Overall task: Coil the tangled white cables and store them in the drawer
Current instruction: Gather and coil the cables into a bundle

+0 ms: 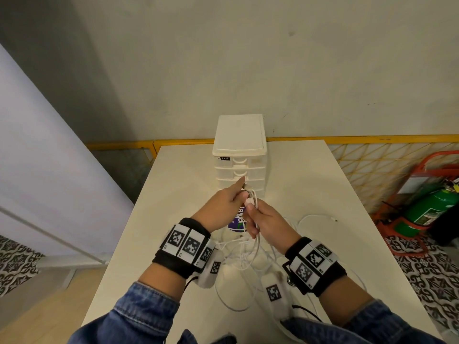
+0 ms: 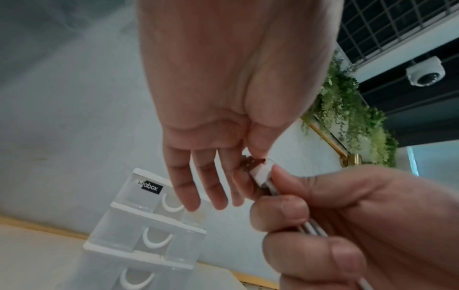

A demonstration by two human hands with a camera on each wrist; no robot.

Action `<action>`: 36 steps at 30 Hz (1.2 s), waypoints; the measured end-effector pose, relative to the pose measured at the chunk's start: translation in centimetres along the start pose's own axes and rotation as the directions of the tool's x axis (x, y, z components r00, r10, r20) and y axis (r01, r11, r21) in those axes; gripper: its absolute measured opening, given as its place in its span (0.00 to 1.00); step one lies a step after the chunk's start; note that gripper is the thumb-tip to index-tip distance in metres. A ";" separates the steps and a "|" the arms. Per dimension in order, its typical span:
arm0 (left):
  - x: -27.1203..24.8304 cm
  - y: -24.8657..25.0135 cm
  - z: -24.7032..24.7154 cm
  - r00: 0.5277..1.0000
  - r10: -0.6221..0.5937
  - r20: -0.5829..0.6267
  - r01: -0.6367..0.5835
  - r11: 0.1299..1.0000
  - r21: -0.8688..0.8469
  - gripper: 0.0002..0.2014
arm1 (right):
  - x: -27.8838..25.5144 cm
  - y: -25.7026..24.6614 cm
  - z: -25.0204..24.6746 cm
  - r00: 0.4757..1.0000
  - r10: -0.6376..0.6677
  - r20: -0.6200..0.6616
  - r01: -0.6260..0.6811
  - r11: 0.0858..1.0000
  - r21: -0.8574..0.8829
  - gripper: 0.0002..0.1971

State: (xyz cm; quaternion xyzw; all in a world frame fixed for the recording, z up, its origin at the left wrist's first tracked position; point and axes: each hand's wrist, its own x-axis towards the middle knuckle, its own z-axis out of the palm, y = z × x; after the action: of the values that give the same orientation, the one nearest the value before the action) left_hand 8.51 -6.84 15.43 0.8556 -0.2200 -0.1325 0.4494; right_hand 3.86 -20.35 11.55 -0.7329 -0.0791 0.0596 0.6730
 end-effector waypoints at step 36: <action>0.1 -1.2 0.0 0.988 -0.074 -0.139 0.032 0.959 -0.283 0.04 | 0.0 0.7 -0.2 0.993 0.120 0.019 -0.119 0.992 -0.049 0.11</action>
State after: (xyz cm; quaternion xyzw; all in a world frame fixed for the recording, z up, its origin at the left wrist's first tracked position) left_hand 8.89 -6.28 14.45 0.7966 -0.1419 -0.1106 0.5772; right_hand 3.94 -20.57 10.83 -0.7517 -0.0439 0.1057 0.6495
